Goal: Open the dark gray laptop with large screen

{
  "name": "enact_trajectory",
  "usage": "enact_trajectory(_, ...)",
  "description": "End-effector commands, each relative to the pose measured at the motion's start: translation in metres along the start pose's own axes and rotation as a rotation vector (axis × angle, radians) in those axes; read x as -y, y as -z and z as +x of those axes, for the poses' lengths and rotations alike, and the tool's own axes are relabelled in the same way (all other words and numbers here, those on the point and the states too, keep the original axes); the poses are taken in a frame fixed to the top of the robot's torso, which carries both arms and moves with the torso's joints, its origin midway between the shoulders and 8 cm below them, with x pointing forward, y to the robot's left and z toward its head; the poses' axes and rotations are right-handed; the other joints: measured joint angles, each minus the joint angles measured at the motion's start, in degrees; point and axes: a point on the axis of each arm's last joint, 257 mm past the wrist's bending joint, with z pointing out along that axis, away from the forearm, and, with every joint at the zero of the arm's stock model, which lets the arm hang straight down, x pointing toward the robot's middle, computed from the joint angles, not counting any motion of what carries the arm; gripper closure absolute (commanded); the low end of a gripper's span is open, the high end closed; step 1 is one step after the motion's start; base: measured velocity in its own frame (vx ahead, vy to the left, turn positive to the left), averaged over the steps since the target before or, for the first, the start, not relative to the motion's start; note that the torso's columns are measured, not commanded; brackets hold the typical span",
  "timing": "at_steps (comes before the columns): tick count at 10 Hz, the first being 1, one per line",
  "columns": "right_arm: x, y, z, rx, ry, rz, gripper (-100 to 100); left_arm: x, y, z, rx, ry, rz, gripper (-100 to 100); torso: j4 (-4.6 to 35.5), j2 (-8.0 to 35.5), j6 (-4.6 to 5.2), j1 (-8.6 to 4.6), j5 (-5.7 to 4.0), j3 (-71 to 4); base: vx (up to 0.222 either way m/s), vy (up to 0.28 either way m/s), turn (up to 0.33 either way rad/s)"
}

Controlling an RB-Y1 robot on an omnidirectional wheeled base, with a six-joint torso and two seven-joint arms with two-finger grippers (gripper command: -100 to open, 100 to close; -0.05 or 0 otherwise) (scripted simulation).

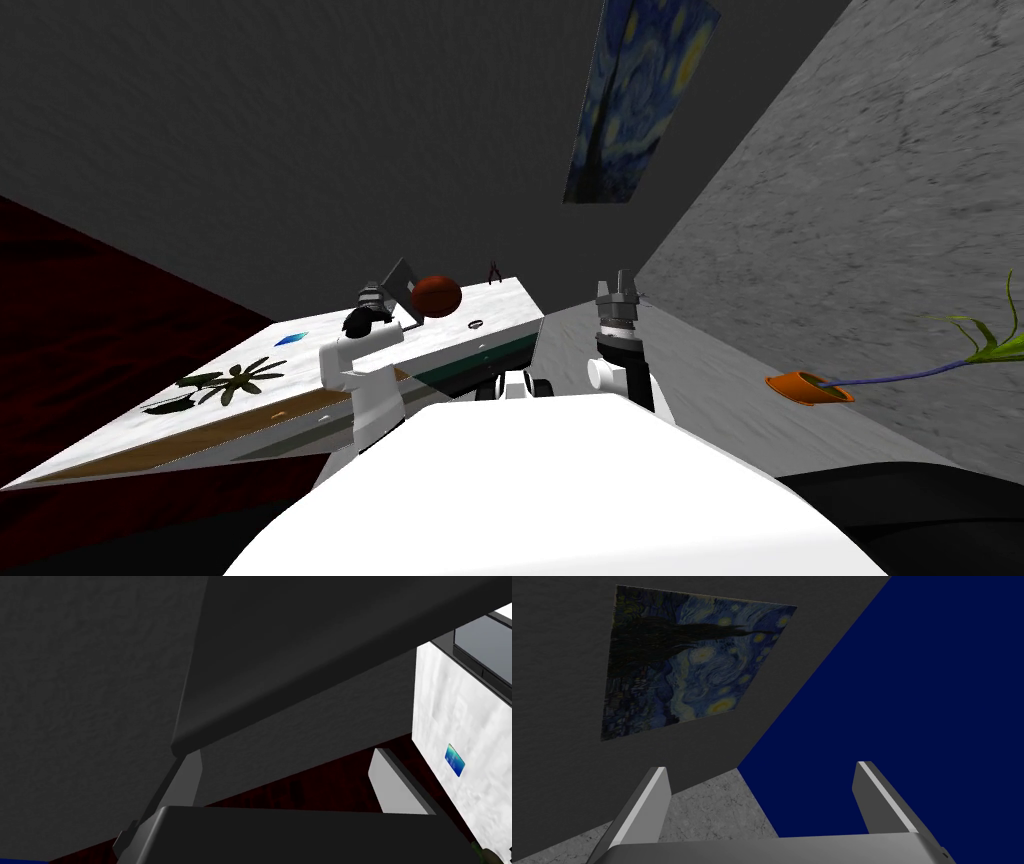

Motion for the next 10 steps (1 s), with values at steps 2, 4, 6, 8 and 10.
enact_trajectory(2, 0.000, 0.000, 0.000, 0.000, 0.000, 0.000, 0, 0.001, 0.000, -0.008, 0.022, -0.024, -0.006, -100, -0.02, -0.07, -0.13, 0.28, 0.06, -0.06, 0.015, -0.049, -0.006)
enact_trajectory(4, 0.000, 0.000, 0.000, 0.000, 0.000, 0.000, 0, 0.001, 0.001, -0.003, 0.009, 0.050, -0.015, 100, -0.05, -0.02, -0.16, 0.33, 0.16, 0.00, -0.006, 0.026, 0.003)
enact_trajectory(6, 0.000, 0.000, 0.000, 0.000, 0.000, 0.000, 0, -0.001, 0.002, 0.005, -0.013, 0.159, -0.035, 100, -0.20, -0.03, -0.39, 0.83, 0.52, 0.03, -0.062, 0.095, 0.040)
enact_trajectory(8, 0.000, 0.000, 0.000, 0.000, 0.000, 0.000, 0, -0.003, 0.004, 0.015, -0.036, 0.268, -0.055, 100, -0.27, -0.11, -0.57, 1.07, 0.66, 0.00, -0.055, 0.132, 0.047)
enact_trajectory(10, 0.000, 0.000, 0.000, 0.000, 0.001, 0.000, 0, -0.004, 0.005, 0.021, -0.051, 0.339, -0.069, 100, -0.39, -0.34, -0.46, 0.94, 0.66, -0.15, -0.039, 0.107, 0.067)
